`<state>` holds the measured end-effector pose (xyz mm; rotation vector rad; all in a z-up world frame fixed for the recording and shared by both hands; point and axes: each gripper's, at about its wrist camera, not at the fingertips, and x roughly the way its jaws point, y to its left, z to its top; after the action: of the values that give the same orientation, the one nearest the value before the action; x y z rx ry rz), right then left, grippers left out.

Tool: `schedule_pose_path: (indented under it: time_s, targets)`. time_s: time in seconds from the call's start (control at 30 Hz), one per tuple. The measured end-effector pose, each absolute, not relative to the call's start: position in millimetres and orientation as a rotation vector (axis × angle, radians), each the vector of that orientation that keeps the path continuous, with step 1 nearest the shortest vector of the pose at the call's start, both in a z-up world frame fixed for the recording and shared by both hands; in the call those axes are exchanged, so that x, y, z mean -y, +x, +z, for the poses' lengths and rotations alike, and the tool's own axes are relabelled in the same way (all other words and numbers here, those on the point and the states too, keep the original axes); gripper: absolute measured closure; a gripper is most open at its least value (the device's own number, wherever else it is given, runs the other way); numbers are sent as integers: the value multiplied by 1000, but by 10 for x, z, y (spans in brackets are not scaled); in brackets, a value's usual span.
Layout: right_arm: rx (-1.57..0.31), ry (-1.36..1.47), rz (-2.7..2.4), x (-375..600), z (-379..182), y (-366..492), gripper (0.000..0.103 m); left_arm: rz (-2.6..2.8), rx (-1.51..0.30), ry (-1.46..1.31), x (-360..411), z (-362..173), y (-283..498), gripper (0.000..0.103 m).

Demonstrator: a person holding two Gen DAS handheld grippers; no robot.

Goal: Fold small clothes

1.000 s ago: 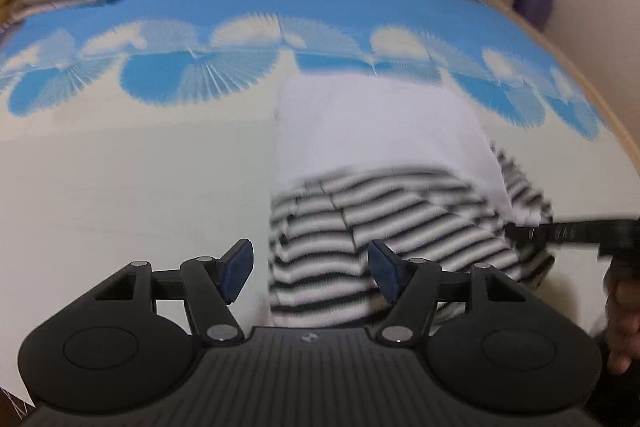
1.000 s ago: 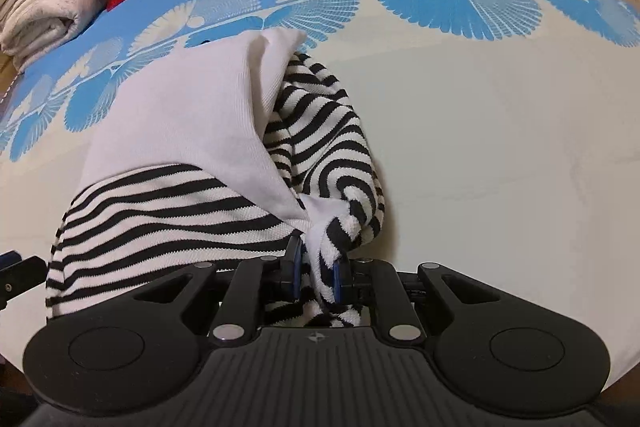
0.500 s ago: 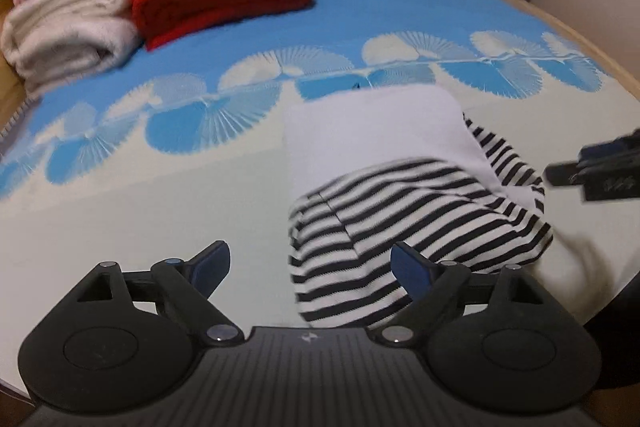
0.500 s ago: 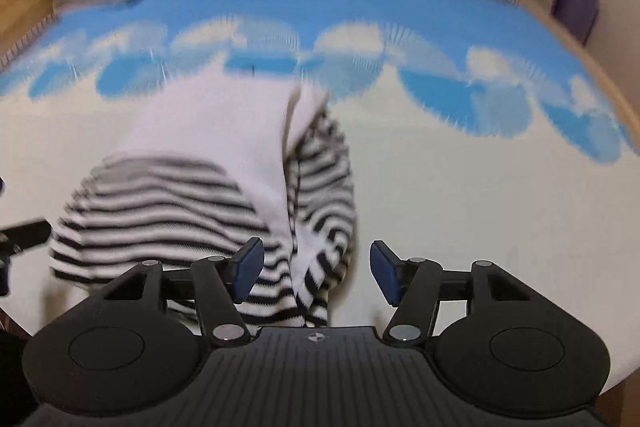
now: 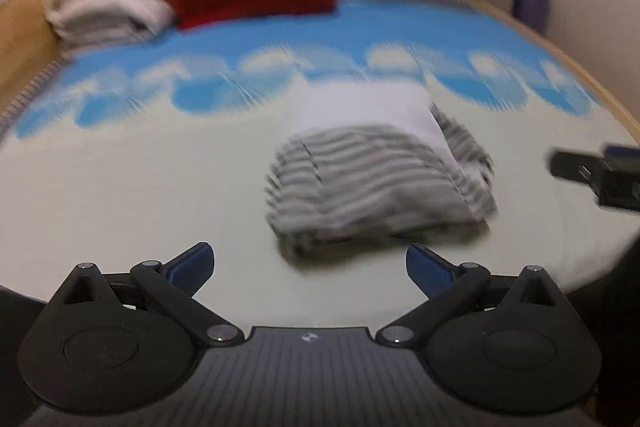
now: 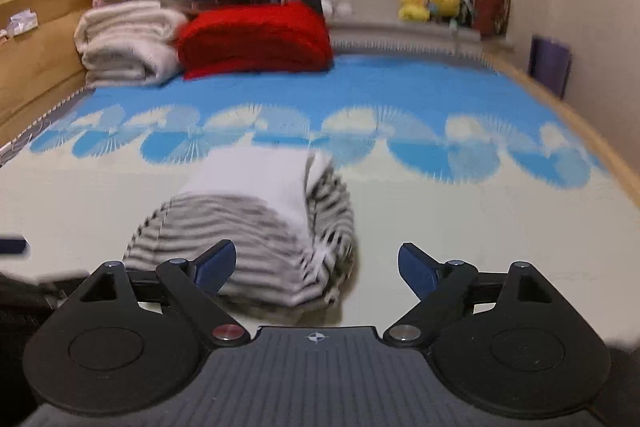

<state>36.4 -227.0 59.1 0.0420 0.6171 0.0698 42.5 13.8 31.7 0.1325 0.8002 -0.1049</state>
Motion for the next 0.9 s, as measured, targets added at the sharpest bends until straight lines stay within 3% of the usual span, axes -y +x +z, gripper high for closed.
schedule_pose_path:
  time_s: [0.13,0.9]
  targets:
    - [-606,21,46,2256,550,383,14,-89,-709,171,-100,338,476,1]
    - [-665,49,27,2241,411,457,14,-43,-814,4,-303,208,695,1]
